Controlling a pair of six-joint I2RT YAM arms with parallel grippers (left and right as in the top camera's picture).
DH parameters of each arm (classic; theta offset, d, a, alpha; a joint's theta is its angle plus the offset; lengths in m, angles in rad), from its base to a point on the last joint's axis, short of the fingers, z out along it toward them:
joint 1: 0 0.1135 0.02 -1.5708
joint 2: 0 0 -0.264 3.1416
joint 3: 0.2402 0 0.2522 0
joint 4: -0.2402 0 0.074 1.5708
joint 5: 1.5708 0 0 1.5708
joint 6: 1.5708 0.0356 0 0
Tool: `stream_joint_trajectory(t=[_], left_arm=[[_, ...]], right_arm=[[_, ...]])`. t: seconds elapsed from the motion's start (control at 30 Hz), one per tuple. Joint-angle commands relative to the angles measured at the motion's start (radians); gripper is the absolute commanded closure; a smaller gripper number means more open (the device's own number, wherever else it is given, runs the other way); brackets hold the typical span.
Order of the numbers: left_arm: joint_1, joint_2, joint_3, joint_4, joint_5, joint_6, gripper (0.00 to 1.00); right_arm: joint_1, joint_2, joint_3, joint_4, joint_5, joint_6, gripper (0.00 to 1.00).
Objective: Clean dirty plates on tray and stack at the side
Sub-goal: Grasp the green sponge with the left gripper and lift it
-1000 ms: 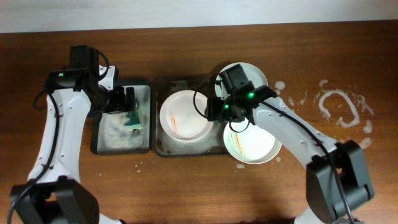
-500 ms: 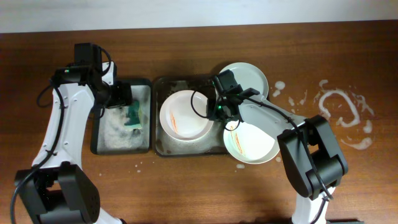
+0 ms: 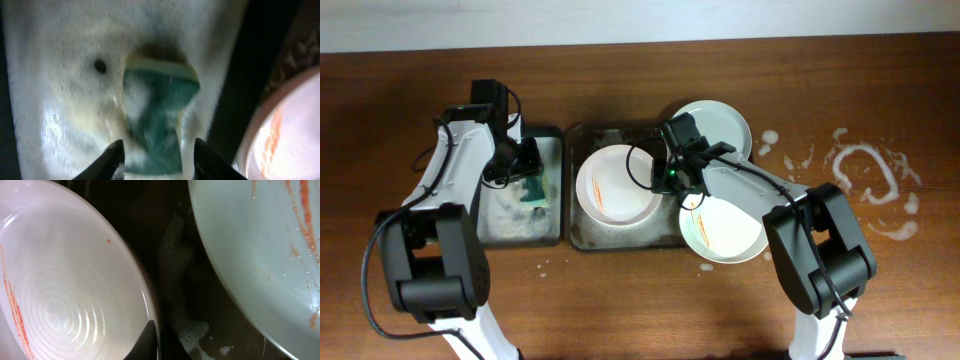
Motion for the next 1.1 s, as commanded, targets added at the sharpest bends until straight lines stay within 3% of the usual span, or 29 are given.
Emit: stream_joint_trajectory(t=[0.0,0.1,0.33,0.57,0.67,0.93,0.97,1.0,1.07], left_arm=[[-0.002,0.034,0.011,0.032,-0.028,0.008,0.63],[-0.021,0.060,0.011,0.045,-0.031,0.111,0.63],[-0.023,0.078,0.005,0.039,-0.060,0.111,0.63],[-0.031,0.081,-0.047,0.054,-0.062,0.111,0.69],[-0.031,0.081,-0.055,0.064,-0.061,0.106,0.79],[-0.040,0.084,-0.115,0.130,-0.061,0.106,0.78],[-0.040,0.084,-0.119,0.131,-0.061,0.106,0.82],[-0.040,0.084,-0.119,0.131,-0.061,0.106,0.99],[-0.040,0.082,-0.104,0.116,-0.049,0.103,0.99]], right_arm=[[0.009,0.019,0.008,-0.005,0.027,0.004,0.96],[0.008,0.019,0.008,-0.006,0.027,0.004,0.96],[0.008,0.019,0.008,-0.008,0.027,0.004,0.95],[0.008,0.019,0.008,-0.008,0.027,0.004,0.95],[0.008,0.019,0.008,-0.008,0.027,0.004,0.95],[0.008,0.019,0.008,-0.008,0.027,0.004,0.95],[0.008,0.019,0.008,-0.008,0.027,0.004,0.95],[0.008,0.019,0.008,-0.008,0.027,0.004,0.95],[0.008,0.019,0.008,-0.008,0.027,0.004,0.95]])
